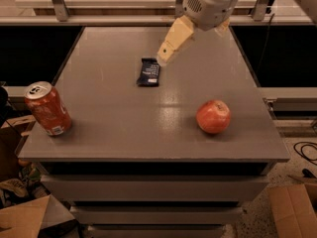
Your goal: Move rxbar blueberry near coke can
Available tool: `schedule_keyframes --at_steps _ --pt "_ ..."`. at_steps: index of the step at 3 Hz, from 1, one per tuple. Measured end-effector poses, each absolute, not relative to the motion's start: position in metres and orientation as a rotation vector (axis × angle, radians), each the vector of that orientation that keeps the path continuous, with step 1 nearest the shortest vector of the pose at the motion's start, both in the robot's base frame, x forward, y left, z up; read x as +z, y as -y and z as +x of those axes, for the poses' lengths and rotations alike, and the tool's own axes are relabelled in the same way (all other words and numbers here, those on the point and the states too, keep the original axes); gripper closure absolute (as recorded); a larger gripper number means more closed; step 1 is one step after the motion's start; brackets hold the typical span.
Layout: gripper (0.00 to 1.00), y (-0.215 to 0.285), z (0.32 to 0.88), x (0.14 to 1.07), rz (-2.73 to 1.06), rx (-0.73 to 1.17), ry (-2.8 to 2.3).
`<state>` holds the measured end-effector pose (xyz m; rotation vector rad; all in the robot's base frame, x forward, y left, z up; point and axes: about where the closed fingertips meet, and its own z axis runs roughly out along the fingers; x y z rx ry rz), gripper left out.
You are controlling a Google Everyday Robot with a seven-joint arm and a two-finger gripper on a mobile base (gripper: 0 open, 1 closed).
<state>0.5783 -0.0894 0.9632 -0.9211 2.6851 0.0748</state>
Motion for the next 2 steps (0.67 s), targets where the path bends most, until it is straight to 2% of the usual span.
schedule_keyframes --at_steps 2 --pt "0.00 0.026 0.618 0.930 -0.629 0.120 -2.885"
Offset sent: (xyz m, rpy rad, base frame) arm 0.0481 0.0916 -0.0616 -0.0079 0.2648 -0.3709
